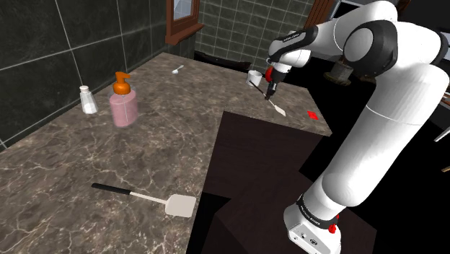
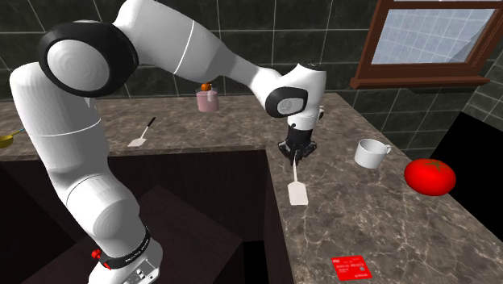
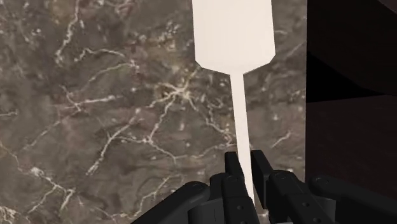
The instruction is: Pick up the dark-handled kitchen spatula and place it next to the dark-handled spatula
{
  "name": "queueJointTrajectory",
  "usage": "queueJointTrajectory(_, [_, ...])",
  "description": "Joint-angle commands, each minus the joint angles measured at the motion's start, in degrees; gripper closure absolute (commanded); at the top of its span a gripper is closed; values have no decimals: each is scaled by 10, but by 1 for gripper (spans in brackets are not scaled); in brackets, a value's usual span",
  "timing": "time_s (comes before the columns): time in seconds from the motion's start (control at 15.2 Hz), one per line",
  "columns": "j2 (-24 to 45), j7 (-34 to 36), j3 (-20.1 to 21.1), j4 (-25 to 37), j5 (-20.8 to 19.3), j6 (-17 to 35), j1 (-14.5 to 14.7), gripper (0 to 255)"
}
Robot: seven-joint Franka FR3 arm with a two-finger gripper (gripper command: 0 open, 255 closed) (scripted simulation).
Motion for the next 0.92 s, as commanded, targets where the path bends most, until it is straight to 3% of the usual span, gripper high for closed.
queueJointTrajectory(0.0, [-6, 4, -1, 8, -5, -13, 1, 255])
queueJointTrajectory(0.13, [-12, 8, -2, 17, -10, -27, 1, 255])
queueJointTrajectory(0.86, [-157, 201, 75, -137, -96, 12, 76, 255])
